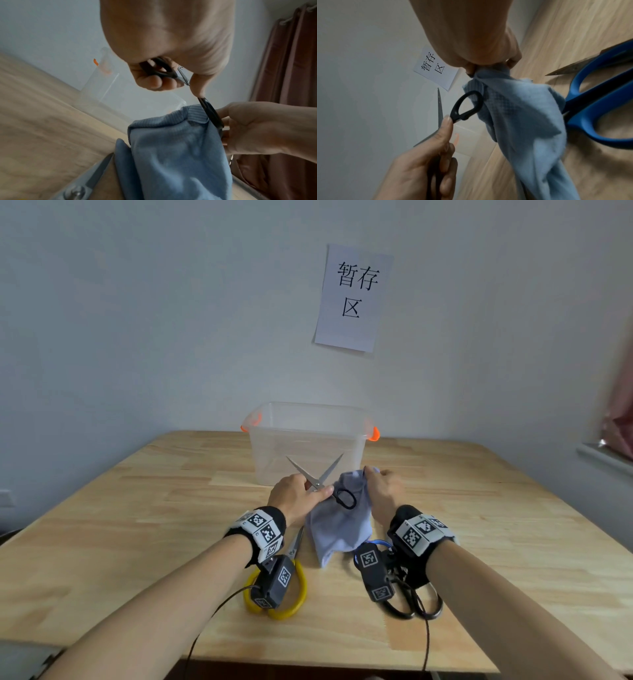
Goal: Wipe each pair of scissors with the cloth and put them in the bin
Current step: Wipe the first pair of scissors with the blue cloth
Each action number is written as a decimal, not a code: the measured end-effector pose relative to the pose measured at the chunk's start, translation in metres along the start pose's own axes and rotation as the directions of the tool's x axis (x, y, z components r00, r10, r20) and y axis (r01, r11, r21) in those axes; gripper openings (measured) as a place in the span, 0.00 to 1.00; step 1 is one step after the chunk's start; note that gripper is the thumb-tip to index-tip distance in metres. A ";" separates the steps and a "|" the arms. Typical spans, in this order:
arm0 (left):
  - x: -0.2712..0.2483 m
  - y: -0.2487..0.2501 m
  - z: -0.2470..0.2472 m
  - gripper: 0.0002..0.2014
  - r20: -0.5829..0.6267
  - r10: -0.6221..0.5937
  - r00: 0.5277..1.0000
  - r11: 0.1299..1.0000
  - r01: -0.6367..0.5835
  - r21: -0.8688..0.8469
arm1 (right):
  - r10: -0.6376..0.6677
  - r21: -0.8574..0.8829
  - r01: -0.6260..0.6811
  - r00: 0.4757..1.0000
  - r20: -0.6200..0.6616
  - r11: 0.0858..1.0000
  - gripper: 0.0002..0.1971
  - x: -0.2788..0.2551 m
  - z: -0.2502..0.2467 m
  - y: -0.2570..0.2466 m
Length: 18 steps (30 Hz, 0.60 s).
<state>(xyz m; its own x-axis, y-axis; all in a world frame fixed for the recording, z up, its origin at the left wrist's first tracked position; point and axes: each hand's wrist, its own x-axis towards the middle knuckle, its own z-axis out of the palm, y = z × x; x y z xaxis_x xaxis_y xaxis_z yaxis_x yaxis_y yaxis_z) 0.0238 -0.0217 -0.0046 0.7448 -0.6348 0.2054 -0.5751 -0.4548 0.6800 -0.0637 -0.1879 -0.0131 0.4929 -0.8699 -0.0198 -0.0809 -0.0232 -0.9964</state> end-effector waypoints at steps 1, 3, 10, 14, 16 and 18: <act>0.001 0.000 0.000 0.23 0.009 0.013 1.000 1.000 -0.013 0.026 | -0.030 -0.020 0.029 0.999 -0.025 0.999 0.10 0.000 -0.002 -0.001; 0.003 0.000 0.000 0.23 0.035 0.043 0.998 0.998 -0.045 0.052 | -0.067 -0.047 0.066 0.998 -0.012 0.997 0.11 -0.002 -0.002 -0.004; 0.007 0.005 0.000 0.20 0.078 0.085 0.993 0.993 -0.090 0.075 | 0.138 0.088 -0.169 0.949 0.284 0.982 0.16 -0.015 0.006 -0.004; 0.009 0.003 0.000 0.22 0.058 0.055 0.997 0.998 -0.056 0.019 | 0.224 0.167 -0.306 0.896 0.384 0.937 0.11 -0.016 -0.001 -0.003; 0.009 0.003 0.000 0.24 0.048 0.036 0.998 0.999 -0.036 -0.003 | 0.198 0.138 -0.278 0.885 0.423 0.951 0.13 -0.016 -0.004 -0.003; 0.010 0.003 0.001 0.27 0.047 0.025 0.999 1.000 -0.024 -0.019 | 0.171 0.114 -0.250 0.869 0.463 0.961 0.16 -0.016 -0.002 -0.002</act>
<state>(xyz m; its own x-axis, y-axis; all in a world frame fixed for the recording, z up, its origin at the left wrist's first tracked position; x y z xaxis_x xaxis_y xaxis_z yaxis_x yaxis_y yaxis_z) 0.0292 -0.0298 -0.0015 0.7138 -0.6743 0.1892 -0.5862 -0.4276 0.6881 -0.0735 -0.1747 -0.0104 0.8162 -0.5318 -0.2259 -0.1023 0.2518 -0.9623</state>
